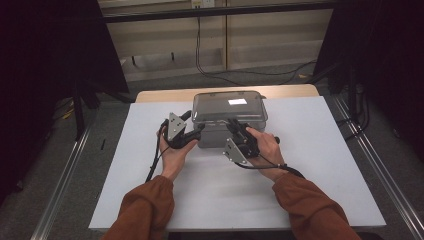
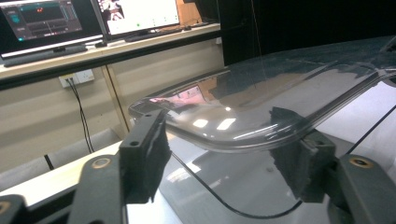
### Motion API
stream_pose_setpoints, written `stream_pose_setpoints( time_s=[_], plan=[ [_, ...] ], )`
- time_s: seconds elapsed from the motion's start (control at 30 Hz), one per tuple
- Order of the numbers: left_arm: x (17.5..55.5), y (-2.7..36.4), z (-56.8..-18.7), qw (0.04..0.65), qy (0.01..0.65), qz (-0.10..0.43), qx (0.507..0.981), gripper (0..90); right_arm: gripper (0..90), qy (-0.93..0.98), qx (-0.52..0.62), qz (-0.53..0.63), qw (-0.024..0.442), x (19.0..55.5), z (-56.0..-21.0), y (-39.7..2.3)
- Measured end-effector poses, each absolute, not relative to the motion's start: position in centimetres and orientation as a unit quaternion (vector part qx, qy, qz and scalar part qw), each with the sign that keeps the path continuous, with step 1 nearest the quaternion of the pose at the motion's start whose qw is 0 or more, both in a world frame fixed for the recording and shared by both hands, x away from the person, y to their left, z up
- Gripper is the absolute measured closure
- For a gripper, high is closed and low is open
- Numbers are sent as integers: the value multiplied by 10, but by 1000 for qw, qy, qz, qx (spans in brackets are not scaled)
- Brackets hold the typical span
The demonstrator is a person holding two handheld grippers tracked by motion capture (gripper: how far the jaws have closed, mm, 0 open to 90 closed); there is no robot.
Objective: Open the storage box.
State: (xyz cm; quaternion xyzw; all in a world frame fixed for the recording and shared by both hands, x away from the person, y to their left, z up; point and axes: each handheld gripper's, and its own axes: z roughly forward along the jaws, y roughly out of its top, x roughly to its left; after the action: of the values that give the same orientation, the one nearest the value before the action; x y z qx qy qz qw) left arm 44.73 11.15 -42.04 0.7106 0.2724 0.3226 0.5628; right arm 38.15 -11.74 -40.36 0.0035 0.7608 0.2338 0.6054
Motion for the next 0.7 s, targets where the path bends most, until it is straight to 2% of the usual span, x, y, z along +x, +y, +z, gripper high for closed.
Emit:
stream_pose_setpoints(
  time_s=[0.23,0.33,0.4,0.43,0.5,0.53,0.7],
  plan=[
    [449,113,-417,570,272,327,703,429,717,761,31,266,591,384,-401,-121],
    [448,112,-417,572,273,326,701,419,610,764,54,289,575,385,-399,-125],
    [449,113,-417,570,271,326,704,417,569,766,72,301,564,386,-400,-128],
    [449,113,-417,571,274,324,703,421,503,771,87,321,544,386,-400,-131],
    [449,113,-418,571,274,324,703,423,427,773,103,340,526,387,-400,-135],
    [449,112,-418,571,274,325,702,423,427,773,103,340,526,387,-400,-135],
    [450,113,-418,570,274,326,703,425,270,775,150,370,490,393,-400,-145]
  ],
)
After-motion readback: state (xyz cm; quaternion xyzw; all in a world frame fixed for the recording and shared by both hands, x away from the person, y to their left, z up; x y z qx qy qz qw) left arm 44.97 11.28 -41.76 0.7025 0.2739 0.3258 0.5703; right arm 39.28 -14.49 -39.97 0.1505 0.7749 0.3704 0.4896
